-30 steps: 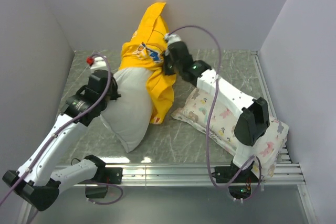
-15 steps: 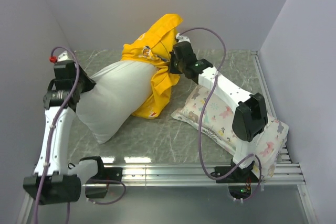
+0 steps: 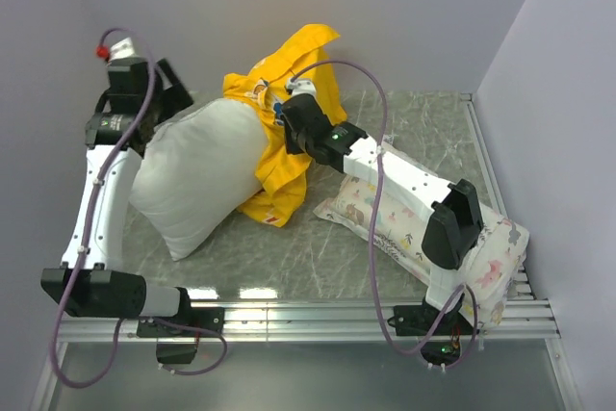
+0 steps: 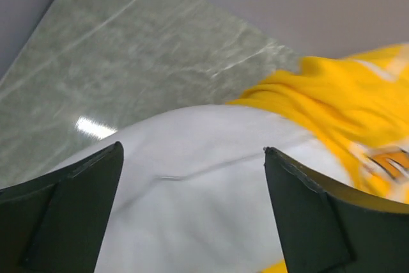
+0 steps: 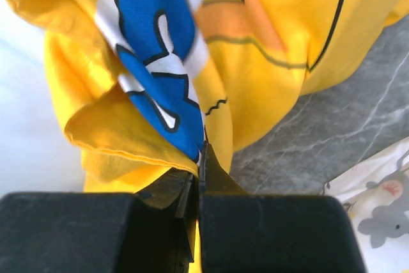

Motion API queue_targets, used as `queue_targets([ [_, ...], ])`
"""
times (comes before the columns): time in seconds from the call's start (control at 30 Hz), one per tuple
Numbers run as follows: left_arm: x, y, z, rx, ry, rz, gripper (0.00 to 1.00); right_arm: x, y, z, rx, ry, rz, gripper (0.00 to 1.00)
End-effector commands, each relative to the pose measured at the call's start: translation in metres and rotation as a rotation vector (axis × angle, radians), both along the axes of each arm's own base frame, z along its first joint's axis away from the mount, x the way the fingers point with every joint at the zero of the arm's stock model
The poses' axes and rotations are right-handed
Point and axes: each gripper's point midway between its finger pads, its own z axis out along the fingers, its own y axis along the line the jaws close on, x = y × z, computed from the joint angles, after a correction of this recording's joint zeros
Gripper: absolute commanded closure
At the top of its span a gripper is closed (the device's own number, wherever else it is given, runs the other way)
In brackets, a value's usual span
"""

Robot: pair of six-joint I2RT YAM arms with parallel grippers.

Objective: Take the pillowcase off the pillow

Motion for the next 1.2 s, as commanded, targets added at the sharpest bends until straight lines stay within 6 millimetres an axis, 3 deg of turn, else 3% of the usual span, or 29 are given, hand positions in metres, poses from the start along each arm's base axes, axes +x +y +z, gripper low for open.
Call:
queue_targets([
  [0.0,-0.008,-0.035,0.052,0.179,-0.08,-0.039,0.02,0.011,-0.01,0.016,-0.061,-0.02,-0.034,1.0],
  [0.03,-0.013,-0.038,0.05,0.212,-0.069,-0.024,0.02,0.014,-0.01,0.014,-0.071,-0.017,-0.035,1.0],
  [0.07,-0.018,-0.061,0.037,0.22,-0.045,-0.076,0.02,0.015,-0.007,0.016,-0.064,-0.019,-0.032,1.0],
  [0.23,-0.046,-0.099,0.01,0.245,-0.023,-0.133,0.01,0.016,0.0,0.013,-0.056,-0.005,-0.014,1.0],
  [0.3,-0.051,-0.116,-0.013,0.219,-0.004,-0.187,0.01,0.017,0.0,0.014,-0.062,-0.005,-0.013,1.0],
  [0.47,-0.046,-0.137,-0.07,0.168,0.064,-0.242,0.01,0.014,0.002,0.017,-0.042,0.001,0.002,1.0],
  [0.53,-0.036,-0.155,-0.075,0.109,0.028,-0.287,0.01,0.013,0.002,0.016,-0.037,0.005,0.001,1.0],
  [0.7,-0.018,-0.154,-0.122,0.111,0.117,-0.19,0.01,0.009,0.003,0.007,-0.043,0.02,0.017,1.0],
  [0.77,-0.013,-0.15,-0.135,0.126,0.131,-0.141,0.11,0.008,0.004,0.007,-0.036,0.024,0.023,1.0],
  [0.8,-0.01,-0.148,-0.147,0.144,0.156,-0.125,0.21,0.008,0.005,0.008,-0.033,0.023,0.026,1.0],
  [0.83,-0.009,-0.142,-0.153,0.167,0.166,-0.099,0.48,0.008,0.005,0.01,-0.031,0.02,0.027,1.0],
  [0.9,-0.007,-0.137,-0.165,0.204,0.198,-0.078,0.79,0.009,0.003,0.013,-0.031,0.016,0.024,1.0],
  [0.93,-0.007,-0.134,-0.168,0.219,0.205,-0.068,0.99,0.009,0.002,0.013,-0.038,0.014,0.025,1.0],
  [1.0,-0.01,-0.13,-0.168,0.246,0.216,-0.069,1.0,0.014,-0.004,0.018,-0.04,0.002,0.012,1.0],
  [1.17,-0.022,-0.12,-0.118,0.258,0.142,-0.081,1.0,0.044,-0.035,0.03,-0.024,-0.006,-0.052,0.97],
])
